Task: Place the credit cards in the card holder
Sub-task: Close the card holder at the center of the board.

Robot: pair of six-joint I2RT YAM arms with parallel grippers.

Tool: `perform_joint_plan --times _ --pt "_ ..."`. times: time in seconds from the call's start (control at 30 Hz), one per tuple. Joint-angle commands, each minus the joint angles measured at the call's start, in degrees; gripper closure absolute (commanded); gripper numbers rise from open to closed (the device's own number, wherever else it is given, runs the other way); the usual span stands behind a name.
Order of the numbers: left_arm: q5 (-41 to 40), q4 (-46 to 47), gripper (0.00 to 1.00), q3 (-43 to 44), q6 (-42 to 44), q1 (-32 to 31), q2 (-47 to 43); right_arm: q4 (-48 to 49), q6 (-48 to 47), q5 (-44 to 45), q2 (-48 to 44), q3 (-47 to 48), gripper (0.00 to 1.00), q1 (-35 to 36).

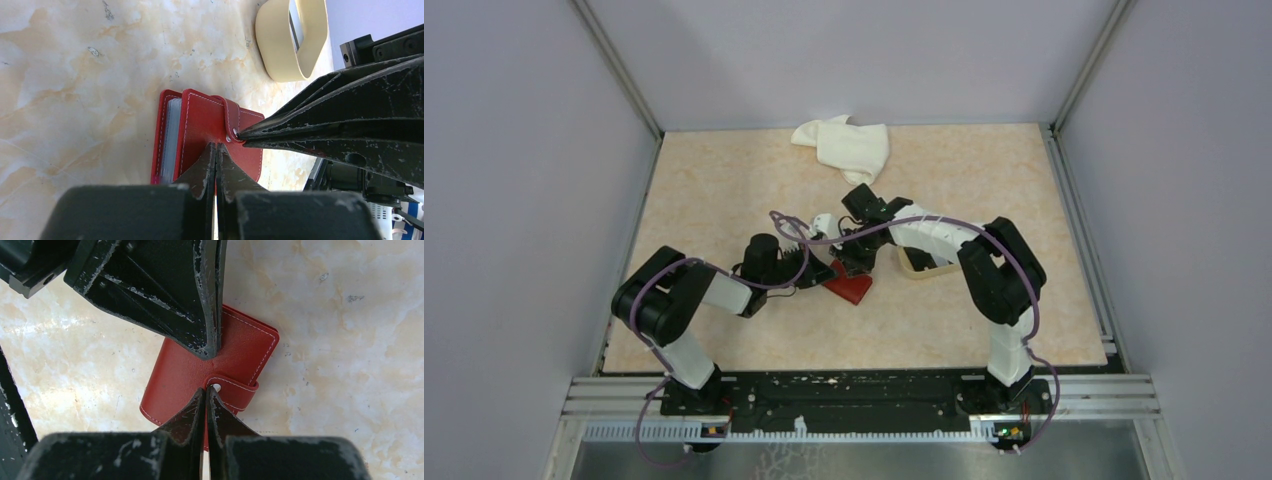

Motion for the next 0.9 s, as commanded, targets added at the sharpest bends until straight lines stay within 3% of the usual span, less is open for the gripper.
perform_joint_plan --times 0.0,0.87 --pt "-1.3 -4.2 0.99 -0.2 2.1 -0.2 2.3 -0.6 -0.1 -1.8 0.5 2.8 1.00 1.9" --pt "-0.8 -3.6 1.00 -0.3 2.0 -0.2 2.5 -4.0 0.6 0.1 6.6 6.7 1.00 3.8"
